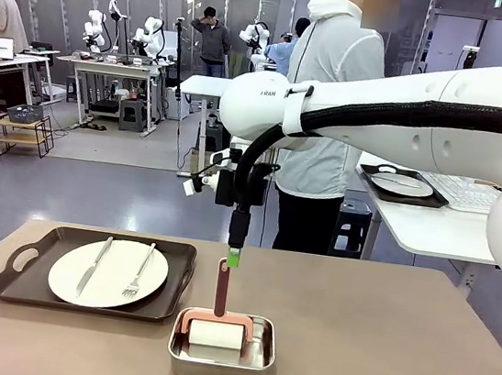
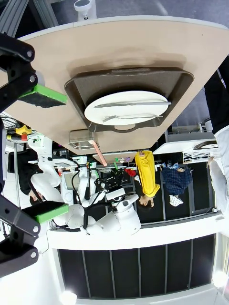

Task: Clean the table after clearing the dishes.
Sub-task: When the left (or right) Handle tray is removed, use the left hand (or right hand) to clean the left (or right) side of the table with the Lint Roller.

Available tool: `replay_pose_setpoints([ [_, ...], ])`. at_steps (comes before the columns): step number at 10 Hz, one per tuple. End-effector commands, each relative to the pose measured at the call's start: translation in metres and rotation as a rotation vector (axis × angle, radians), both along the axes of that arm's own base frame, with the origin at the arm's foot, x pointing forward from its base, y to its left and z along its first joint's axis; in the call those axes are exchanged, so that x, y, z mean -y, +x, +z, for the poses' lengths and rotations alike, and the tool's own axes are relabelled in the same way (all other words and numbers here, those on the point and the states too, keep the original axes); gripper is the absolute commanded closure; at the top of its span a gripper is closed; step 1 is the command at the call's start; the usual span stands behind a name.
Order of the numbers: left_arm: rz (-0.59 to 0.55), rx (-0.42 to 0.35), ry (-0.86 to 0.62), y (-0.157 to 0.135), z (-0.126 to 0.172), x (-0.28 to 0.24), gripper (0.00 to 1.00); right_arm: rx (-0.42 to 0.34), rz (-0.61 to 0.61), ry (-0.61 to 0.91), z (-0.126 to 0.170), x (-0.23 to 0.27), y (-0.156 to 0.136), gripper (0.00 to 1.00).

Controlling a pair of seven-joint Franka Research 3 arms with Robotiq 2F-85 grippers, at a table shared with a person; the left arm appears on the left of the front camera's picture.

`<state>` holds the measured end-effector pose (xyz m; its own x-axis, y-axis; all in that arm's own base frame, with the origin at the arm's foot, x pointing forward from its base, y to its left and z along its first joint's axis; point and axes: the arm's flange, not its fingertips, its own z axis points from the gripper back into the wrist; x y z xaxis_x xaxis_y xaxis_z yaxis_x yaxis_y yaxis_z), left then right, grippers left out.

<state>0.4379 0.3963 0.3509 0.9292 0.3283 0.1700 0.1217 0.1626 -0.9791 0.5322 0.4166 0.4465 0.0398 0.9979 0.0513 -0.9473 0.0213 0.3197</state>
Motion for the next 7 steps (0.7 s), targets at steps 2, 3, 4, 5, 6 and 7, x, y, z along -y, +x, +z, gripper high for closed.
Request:
replay_pose_setpoints([
  [2,0.004,0.004,0.004,-0.0017,0.0012,-0.0017,0.00,-0.008,-0.090,0.019,-0.0105,0.0052,-0.0208,0.00],
  [3,0.004,0.004,0.004,-0.0017,0.0012,-0.0017,0.00,-0.009,-0.089,0.010,-0.0117,0.0055,-0.0205,0.00],
  [4,0.004,0.004,0.004,-0.0017,0.0012,-0.0017,0.00,-0.012,-0.082,0.000,-0.0111,0.0058,-0.0202,0.00],
  [5,0.004,0.004,0.004,-0.0017,0.0012,-0.0017,0.00,-0.025,-0.047,-0.018,-0.0116,0.0044,-0.0205,0.00],
  [6,0.004,0.004,0.004,-0.0017,0.0012,-0.0017,0.00,-0.022,-0.035,-0.013,-0.0114,0.0036,-0.0212,0.00],
  [7,0.004,0.004,0.004,-0.0017,0.0012,-0.0017,0.00,-0.005,-0.024,0.004,-0.0118,0.0028,-0.0238,0.00],
])
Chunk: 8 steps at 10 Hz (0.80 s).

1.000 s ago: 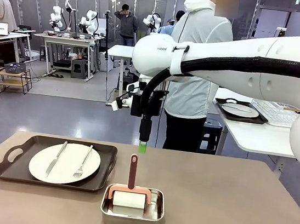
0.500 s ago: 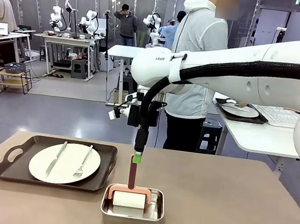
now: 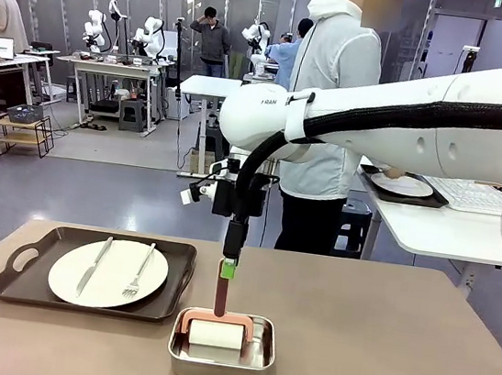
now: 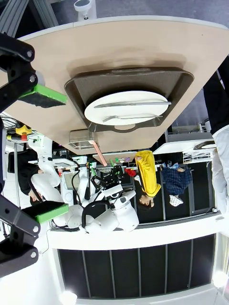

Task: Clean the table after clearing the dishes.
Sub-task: When the left (or right) Handle tray is removed, use the left hand (or right hand) to clean the left (or right) side of the table with the Lint Roller.

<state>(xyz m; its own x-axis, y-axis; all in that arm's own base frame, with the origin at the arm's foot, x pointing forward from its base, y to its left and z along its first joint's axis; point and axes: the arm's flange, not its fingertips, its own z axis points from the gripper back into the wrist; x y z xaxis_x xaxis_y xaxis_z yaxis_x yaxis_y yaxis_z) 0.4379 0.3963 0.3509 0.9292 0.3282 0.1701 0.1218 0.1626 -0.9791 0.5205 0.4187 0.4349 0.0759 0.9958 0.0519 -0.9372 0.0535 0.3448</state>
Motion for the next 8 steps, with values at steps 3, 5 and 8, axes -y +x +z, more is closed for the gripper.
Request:
replay_pose_setpoints([
  [3,0.004,0.004,0.004,-0.002,0.001,-0.002,0.00,0.060,0.013,0.011,-0.005,0.000,-0.017,0.00],
  [5,0.004,0.004,0.004,-0.002,0.001,-0.002,0.00,0.037,0.022,-0.005,-0.013,-0.003,-0.018,0.00],
  [8,0.004,0.004,0.004,-0.002,0.001,-0.002,0.00,0.029,0.039,-0.015,-0.020,-0.005,-0.021,0.00],
])
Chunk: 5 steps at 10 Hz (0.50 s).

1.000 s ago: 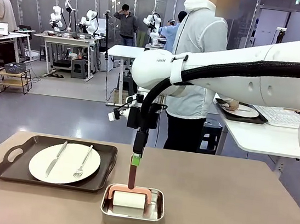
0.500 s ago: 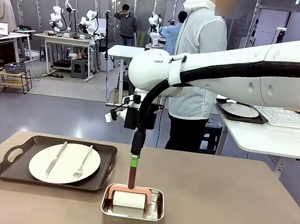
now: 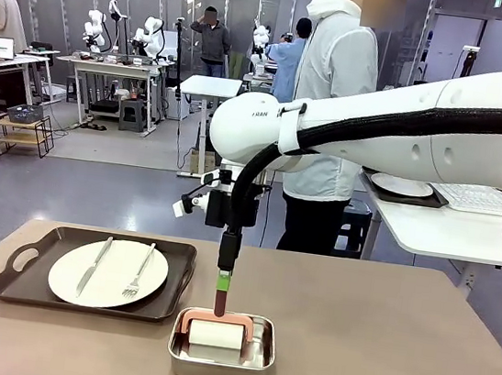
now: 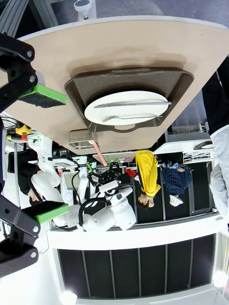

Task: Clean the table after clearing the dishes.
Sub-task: When the left (or right) Handle tray is removed, use the left hand (or right hand) to clean the left (or right) side of the table with the Lint Roller.

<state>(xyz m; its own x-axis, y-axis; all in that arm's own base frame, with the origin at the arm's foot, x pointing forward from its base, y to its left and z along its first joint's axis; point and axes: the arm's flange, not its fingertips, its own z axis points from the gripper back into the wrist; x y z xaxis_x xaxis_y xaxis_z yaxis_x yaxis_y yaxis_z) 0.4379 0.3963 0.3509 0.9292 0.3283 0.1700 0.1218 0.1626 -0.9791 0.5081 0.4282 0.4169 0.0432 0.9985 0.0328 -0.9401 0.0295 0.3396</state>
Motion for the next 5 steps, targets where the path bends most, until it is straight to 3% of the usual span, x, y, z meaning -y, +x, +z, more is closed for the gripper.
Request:
replay_pose_setpoints([
  [1,0.004,0.004,0.004,-0.0017,0.0012,-0.0017,0.00,0.023,0.002,0.008,-0.0017,0.0033,-0.0085,0.00],
  [3,0.004,0.004,0.004,-0.0017,0.0012,-0.0017,0.00,0.008,-0.009,0.009,-0.0022,0.0020,-0.0061,0.00],
  [4,0.004,0.004,0.004,-0.0017,0.0012,-0.0017,0.00,0.004,-0.012,0.004,-0.0019,0.0020,-0.0056,0.15],
  [5,0.004,0.004,0.004,-0.0017,0.0012,-0.0017,0.00,-0.005,-0.016,-0.001,-0.0014,0.0030,-0.0045,0.19],
])
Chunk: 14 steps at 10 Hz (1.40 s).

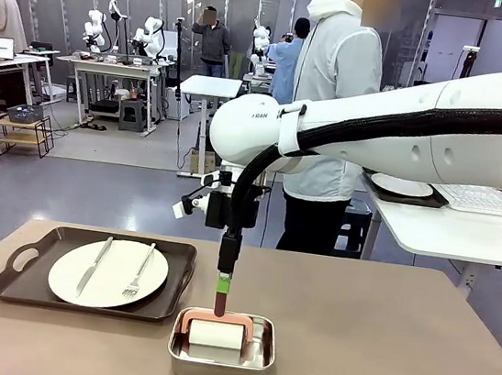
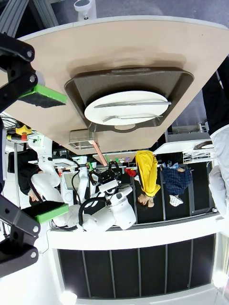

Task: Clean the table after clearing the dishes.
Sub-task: When the left (or right) Handle tray is removed, use the left hand (or right hand) to clean the left (or right) side of the table with the Lint Roller.

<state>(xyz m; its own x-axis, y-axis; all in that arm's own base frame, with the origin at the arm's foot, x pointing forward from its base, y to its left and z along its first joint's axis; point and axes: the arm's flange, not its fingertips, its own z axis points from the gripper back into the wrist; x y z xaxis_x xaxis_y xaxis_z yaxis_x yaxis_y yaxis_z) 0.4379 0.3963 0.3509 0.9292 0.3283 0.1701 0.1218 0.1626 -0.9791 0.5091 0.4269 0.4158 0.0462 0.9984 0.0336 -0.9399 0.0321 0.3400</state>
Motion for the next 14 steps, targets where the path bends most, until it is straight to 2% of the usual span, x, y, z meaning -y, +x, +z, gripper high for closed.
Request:
replay_pose_setpoints([
  [1,0.004,0.004,0.004,-0.002,0.001,-0.002,0.00,-0.005,-0.017,0.001,0.000,0.002,-0.005,0.34],
  [2,0.004,0.004,0.004,-0.002,0.001,-0.002,0.00,0.002,-0.019,0.022,0.002,0.002,-0.005,0.38],
  [3,0.004,0.004,0.004,-0.002,0.001,-0.002,0.00,0.008,-0.015,0.022,0.003,0.000,-0.003,0.54],
  [4,0.004,0.004,0.004,-0.002,0.001,-0.002,0.00,0.007,-0.005,0.016,0.003,-0.001,-0.002,0.57],
  [5,0.004,0.004,0.004,-0.002,0.001,-0.002,0.00,0.003,-0.005,0.013,0.002,-0.001,-0.001,0.73],
  [6,0.004,0.004,0.004,-0.002,0.001,-0.002,0.00,0.003,-0.005,0.012,0.001,-0.001,0.002,0.77],
  [7,0.004,0.004,0.004,-0.002,0.001,-0.002,0.00,0.002,0.004,0.007,0.002,-0.001,0.004,0.92],
  [9,0.004,0.004,0.004,-0.002,0.001,-0.002,0.00,-0.005,0.009,0.006,0.002,0.000,0.004,1.00],
  [13,0.004,0.004,0.004,-0.002,0.001,-0.002,0.00,0.003,-0.003,-0.009,0.023,0.010,0.001,0.98],
  [14,0.004,0.004,0.004,-0.002,0.001,-0.002,0.00,-0.037,-0.006,0.005,0.040,0.017,-0.002,0.98],
])
